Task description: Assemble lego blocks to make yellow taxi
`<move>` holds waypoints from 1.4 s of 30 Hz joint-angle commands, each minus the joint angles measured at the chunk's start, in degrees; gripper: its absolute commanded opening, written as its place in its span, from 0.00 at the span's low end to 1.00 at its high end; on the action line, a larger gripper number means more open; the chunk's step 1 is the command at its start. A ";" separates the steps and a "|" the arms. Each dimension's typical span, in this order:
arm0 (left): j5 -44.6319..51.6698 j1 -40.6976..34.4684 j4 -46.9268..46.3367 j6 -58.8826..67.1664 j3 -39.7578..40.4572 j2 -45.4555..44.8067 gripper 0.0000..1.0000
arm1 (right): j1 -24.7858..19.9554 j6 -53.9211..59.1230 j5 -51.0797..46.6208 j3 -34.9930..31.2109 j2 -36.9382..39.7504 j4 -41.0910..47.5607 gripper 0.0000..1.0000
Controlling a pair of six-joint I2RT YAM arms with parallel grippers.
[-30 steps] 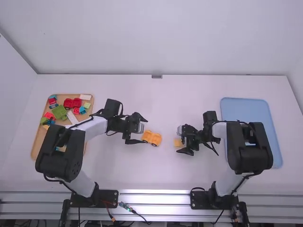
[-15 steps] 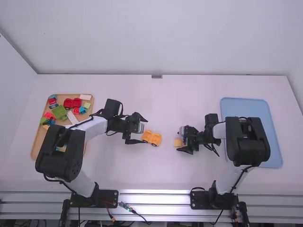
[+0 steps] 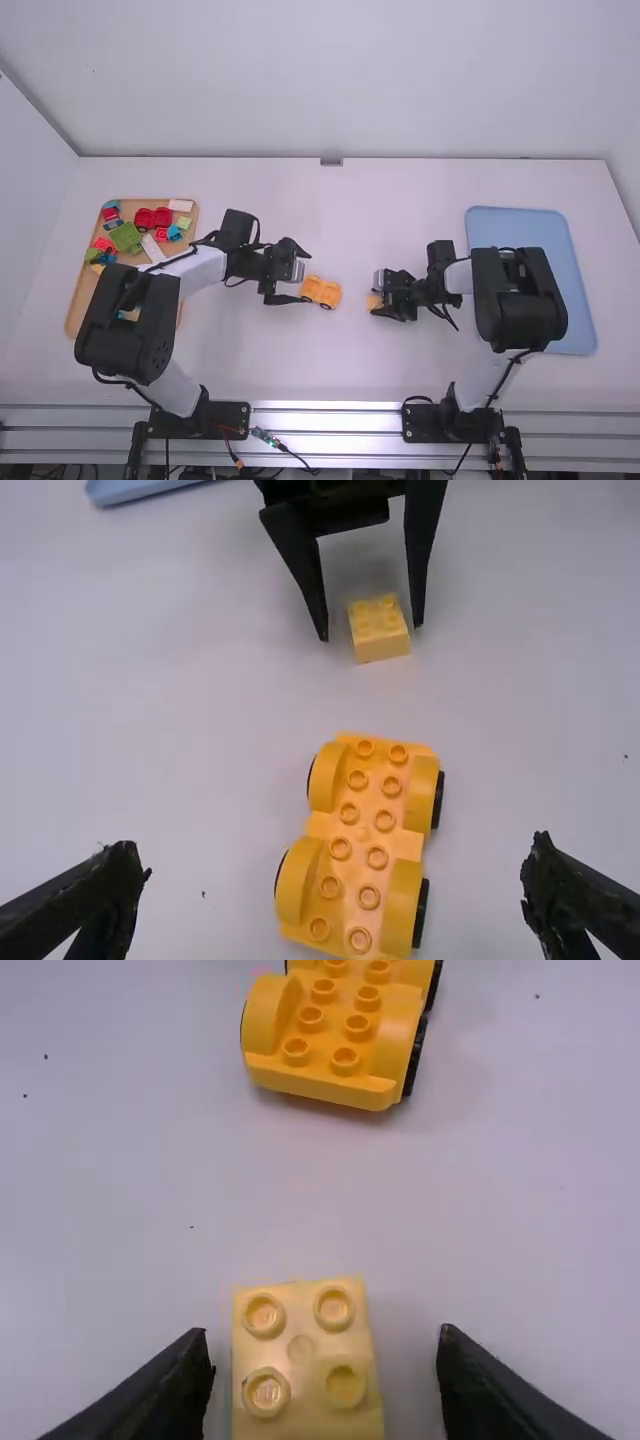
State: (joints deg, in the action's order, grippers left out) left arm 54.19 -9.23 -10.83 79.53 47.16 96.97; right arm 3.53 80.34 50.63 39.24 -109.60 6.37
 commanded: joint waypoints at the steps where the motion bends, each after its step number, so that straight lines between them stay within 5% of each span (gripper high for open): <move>1: 2.19 -0.13 -0.07 2.45 -1.31 2.10 0.99 | 1.31 -3.48 -1.64 0.07 -0.70 -0.17 0.50; 16: 9.07 -0.33 13.29 -0.68 -0.68 17.07 0.99 | 0.52 -3.43 -1.42 0.17 -0.70 0.48 0.46; 28: 9.25 -1.66 15.91 -3.23 -0.68 19.08 1.00 | 0.11 -3.45 -1.42 0.22 -0.70 1.46 0.38; 32: 7.76 -1.81 15.82 -3.30 -0.68 19.08 0.81 | 0.24 -2.97 -1.42 0.22 -0.70 1.75 0.38; 42: 7.67 -2.14 15.76 -3.74 -0.68 19.10 0.80 | 0.24 -2.99 -1.40 0.22 -0.66 1.57 0.34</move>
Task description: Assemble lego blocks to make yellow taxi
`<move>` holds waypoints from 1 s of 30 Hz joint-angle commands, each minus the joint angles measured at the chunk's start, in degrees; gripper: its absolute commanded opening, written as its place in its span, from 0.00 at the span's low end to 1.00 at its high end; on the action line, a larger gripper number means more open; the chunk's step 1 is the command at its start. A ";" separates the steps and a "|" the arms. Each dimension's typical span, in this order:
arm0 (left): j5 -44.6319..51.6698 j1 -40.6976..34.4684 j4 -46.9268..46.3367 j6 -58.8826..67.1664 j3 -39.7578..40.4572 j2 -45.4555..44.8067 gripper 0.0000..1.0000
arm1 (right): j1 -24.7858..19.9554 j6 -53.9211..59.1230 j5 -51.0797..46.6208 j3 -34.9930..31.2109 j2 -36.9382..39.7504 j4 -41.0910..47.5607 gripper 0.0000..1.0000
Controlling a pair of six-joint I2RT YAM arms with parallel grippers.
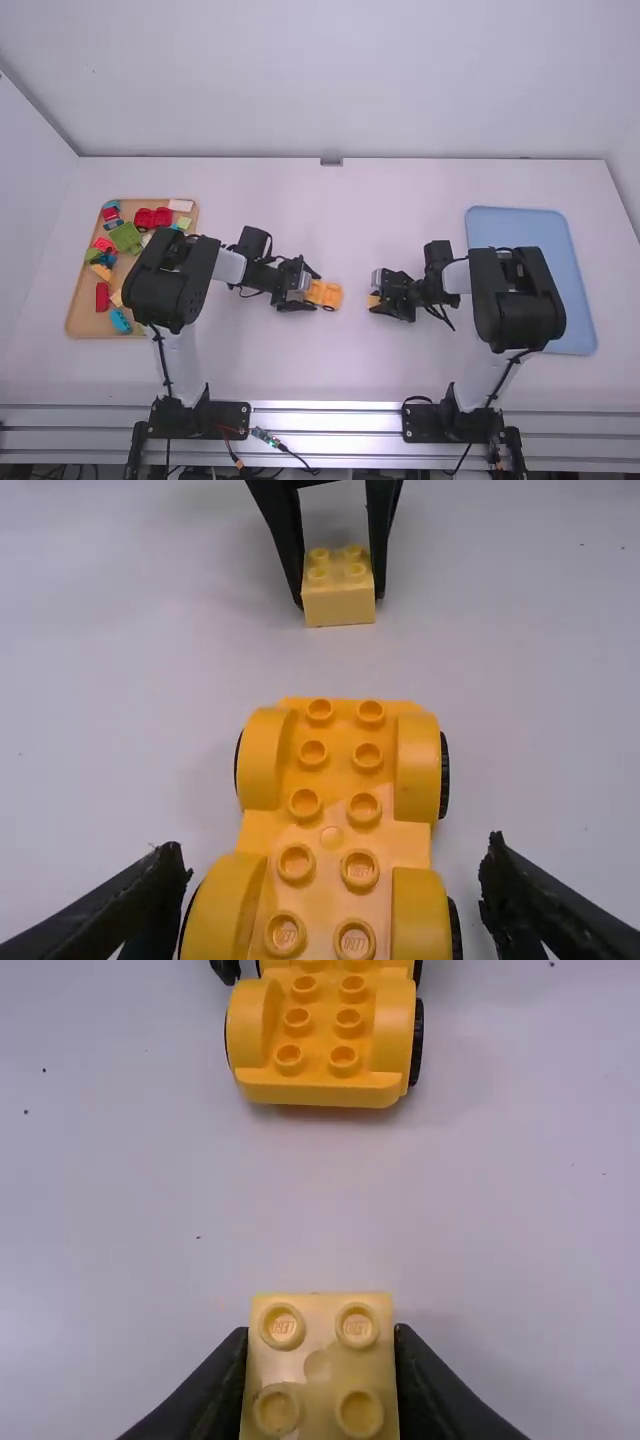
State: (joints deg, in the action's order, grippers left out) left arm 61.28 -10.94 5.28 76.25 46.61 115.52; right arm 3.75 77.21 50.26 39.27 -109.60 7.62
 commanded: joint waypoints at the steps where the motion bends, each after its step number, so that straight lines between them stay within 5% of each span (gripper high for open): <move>1: 0.50 -0.44 -0.48 -0.44 -0.13 0.55 0.82 | 0.07 0.13 -1.05 0.20 -0.66 0.35 0.34; 6: -2.40 -1.55 -0.33 -0.44 -0.13 0.98 0.99 | 0.04 0.15 -0.96 0.20 -0.66 0.33 0.34; 12: -1.97 -3.69 5.70 -5.42 -0.13 3.87 0.98 | -0.02 0.13 -0.81 0.20 -0.66 0.46 0.35; 17: -1.99 -3.85 7.08 -6.23 -0.13 4.07 0.73 | 0.00 0.13 -0.83 0.20 -0.66 0.50 0.34; 21: -2.14 -3.23 6.67 -6.45 -0.13 4.07 0.37 | -0.02 0.13 -0.81 0.31 -0.66 0.50 0.34; 30: -4.00 -3.76 1.64 -6.45 -0.20 4.04 0.24 | 0.04 -2.23 -0.83 1.27 -0.66 0.72 0.31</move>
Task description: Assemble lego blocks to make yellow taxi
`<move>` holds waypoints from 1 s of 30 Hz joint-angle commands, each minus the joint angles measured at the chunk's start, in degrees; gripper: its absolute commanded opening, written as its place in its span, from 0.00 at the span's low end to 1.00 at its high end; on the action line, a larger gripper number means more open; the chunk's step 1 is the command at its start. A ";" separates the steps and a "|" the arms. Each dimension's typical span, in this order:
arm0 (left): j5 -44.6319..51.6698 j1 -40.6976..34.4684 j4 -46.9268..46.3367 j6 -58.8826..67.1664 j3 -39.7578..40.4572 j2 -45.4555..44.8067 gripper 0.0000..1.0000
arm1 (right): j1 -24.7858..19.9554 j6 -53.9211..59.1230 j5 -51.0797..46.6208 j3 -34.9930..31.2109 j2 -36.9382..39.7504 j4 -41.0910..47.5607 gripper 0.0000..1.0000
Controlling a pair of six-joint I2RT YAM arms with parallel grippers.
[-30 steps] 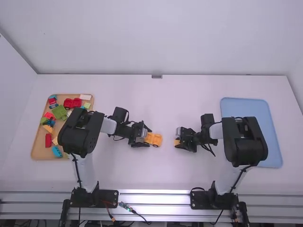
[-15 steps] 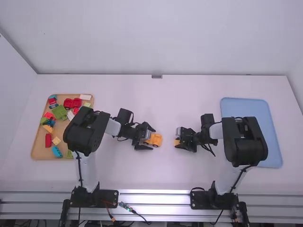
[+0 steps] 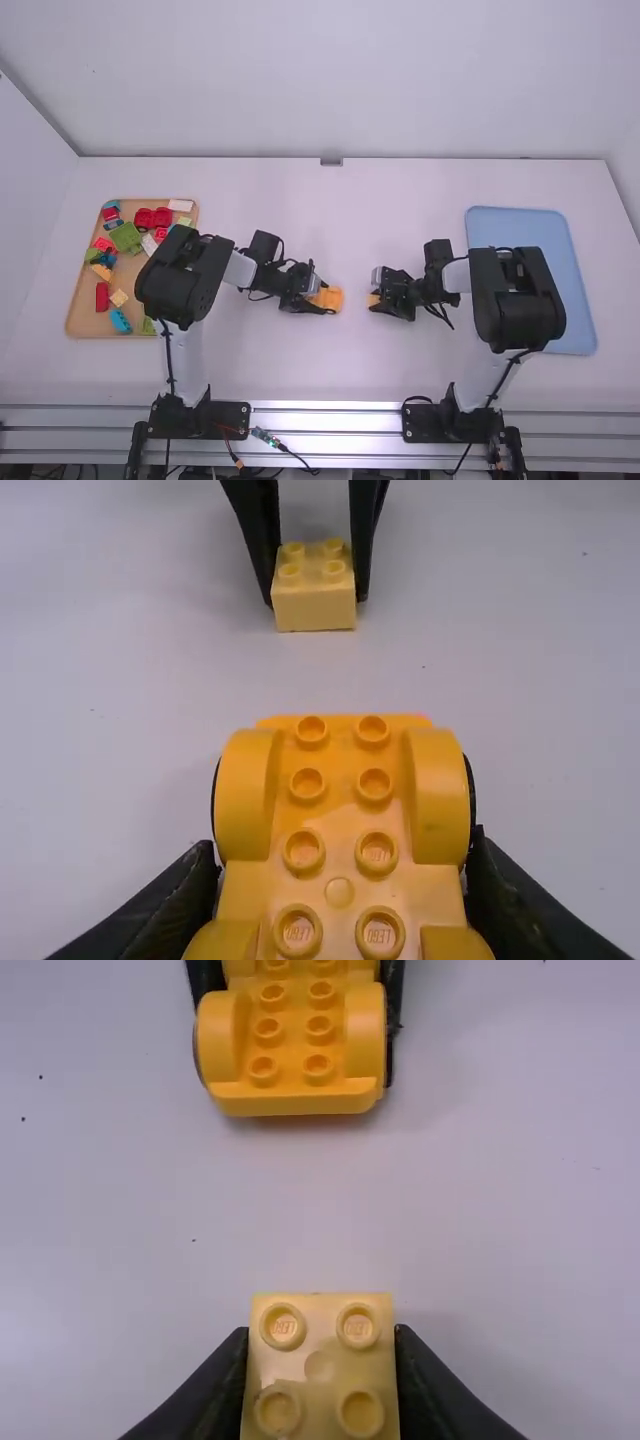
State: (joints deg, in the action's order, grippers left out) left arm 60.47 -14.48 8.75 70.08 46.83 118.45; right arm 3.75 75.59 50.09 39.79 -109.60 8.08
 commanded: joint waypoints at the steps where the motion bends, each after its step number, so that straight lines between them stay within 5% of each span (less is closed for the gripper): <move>1: -3.39 -0.24 -2.08 -0.28 -0.42 1.11 0.23 | 0.04 -0.59 -0.63 0.74 -0.66 0.24 0.31; 9: -7.96 -0.61 4.72 -10.88 -2.93 1.05 0.20 | 0.04 -0.63 -0.87 0.74 -0.52 0.00 0.31; 18: -11.56 -3.58 31.26 -24.28 -13.94 0.90 0.09 | 0.04 -0.59 -0.87 0.74 -0.22 -0.15 0.31; 23: -13.57 -3.58 28.68 -23.23 -13.35 0.90 0.02 | 0.04 -0.59 -0.85 0.74 -0.20 -0.15 0.30; 30: -13.60 -3.65 12.63 -16.20 -6.71 0.79 0.02 | 0.04 -0.66 -0.85 0.74 1.09 -0.11 0.28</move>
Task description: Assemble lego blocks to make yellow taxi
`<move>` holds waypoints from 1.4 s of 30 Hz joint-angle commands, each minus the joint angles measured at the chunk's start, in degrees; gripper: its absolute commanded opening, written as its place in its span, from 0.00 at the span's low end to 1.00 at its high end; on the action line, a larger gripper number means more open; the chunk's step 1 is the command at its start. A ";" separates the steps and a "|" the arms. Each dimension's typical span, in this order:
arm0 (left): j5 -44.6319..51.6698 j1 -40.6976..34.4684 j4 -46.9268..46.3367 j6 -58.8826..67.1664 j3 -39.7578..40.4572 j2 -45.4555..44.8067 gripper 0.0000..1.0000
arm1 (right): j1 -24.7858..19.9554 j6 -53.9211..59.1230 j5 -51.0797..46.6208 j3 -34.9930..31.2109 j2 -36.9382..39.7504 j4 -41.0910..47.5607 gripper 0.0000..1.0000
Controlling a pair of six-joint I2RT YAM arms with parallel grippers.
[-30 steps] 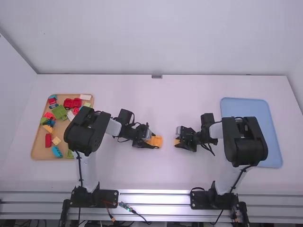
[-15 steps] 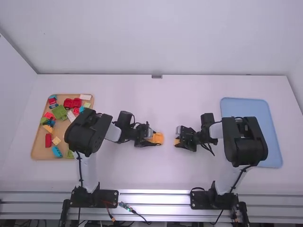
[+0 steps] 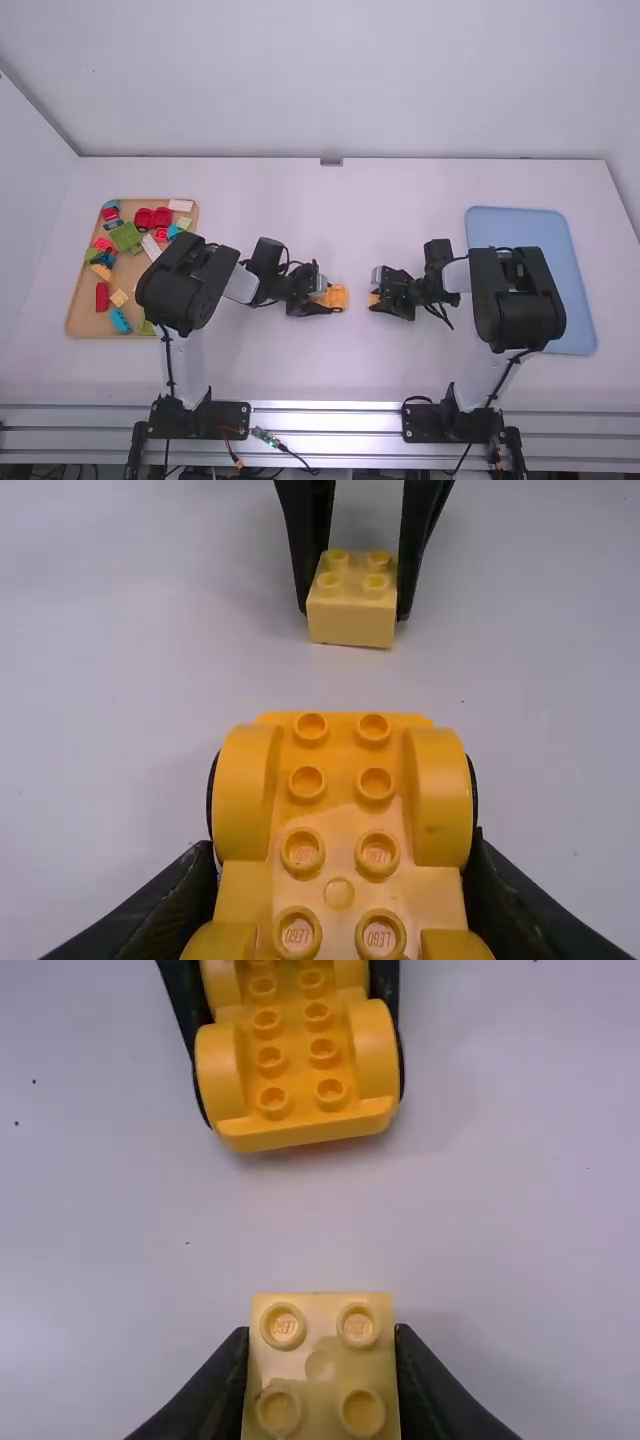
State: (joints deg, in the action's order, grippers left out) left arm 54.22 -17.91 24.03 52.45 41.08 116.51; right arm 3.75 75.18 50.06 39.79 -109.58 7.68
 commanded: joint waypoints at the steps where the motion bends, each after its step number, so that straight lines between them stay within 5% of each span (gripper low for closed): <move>1: -7.37 -0.11 -6.60 3.32 0.68 2.73 0.02 | 0.07 -0.42 -0.83 0.74 1.68 0.37 0.28; 7: -7.34 -0.17 -10.12 5.81 2.16 2.73 0.02 | 0.46 -0.48 -0.42 0.74 4.59 1.95 0.25; 17: -9.01 -0.22 3.10 -0.26 -3.91 2.73 0.02 | 4.79 -0.42 -0.39 0.90 5.81 1.31 0.20; 42: -13.40 -4.96 0.26 -0.55 -0.55 2.73 0.02 | 13.68 -9.68 1.09 5.18 5.73 -2.47 0.14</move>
State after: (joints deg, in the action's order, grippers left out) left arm 50.26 -22.11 25.85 50.61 41.74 116.25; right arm 16.78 67.61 50.59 44.38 -105.01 5.23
